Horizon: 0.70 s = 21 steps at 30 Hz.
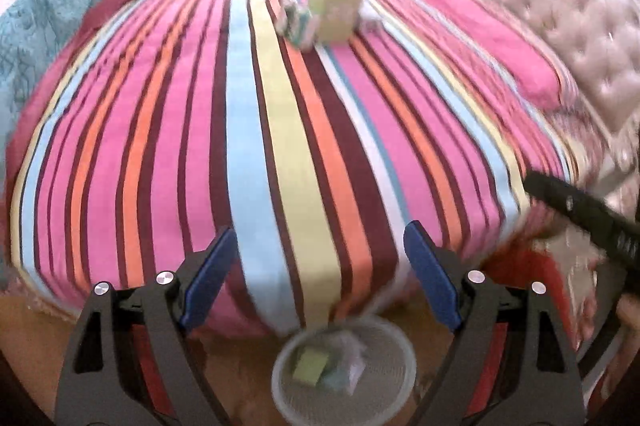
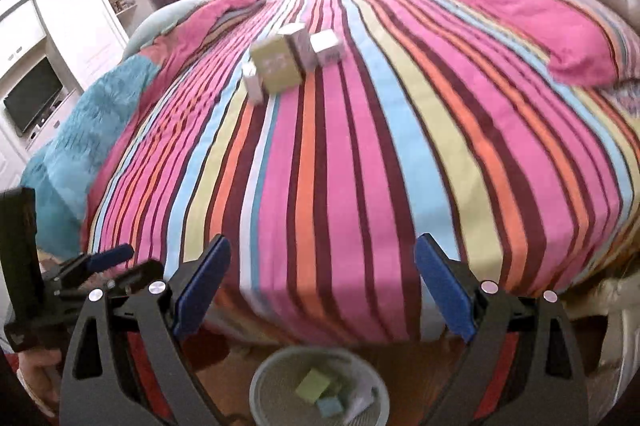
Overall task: Collect trash
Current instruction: 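Swing both open tools back up toward the remaining items on the bed, then grasp the white-teal tissue pack with the left tool while the right tool grasps the printed white leaflet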
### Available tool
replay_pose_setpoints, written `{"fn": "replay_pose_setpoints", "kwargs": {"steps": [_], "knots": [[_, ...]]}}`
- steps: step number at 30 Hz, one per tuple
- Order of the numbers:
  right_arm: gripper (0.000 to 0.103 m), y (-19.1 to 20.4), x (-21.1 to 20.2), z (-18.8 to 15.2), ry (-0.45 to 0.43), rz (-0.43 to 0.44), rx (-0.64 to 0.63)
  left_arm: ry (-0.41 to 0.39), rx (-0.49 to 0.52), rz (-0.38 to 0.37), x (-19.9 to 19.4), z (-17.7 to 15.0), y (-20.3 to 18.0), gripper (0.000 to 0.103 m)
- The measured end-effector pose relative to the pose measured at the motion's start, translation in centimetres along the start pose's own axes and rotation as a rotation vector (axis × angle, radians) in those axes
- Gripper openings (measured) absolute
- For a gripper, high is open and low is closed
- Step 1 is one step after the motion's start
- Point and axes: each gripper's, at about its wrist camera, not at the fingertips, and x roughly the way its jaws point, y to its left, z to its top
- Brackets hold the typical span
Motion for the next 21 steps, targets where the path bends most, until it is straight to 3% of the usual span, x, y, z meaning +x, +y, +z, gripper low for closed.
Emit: {"fn": "replay_pose_setpoints", "kwargs": {"steps": [6,13,21], "knots": [[0.088,-0.8,2.5,3.8,-0.022,-0.012,0.038,-0.070,-0.037,0.052,3.0,5.8,0.1,0.083],[0.088,-1.0,6.1,8.1,-0.045,-0.034,-0.009,-0.109,-0.046,0.106,7.7,9.9,0.4,0.083],[0.088,-1.9,10.5,11.4,-0.027,-0.070,-0.036,-0.150,-0.081,0.079,11.7,13.7,0.4,0.083]]}}
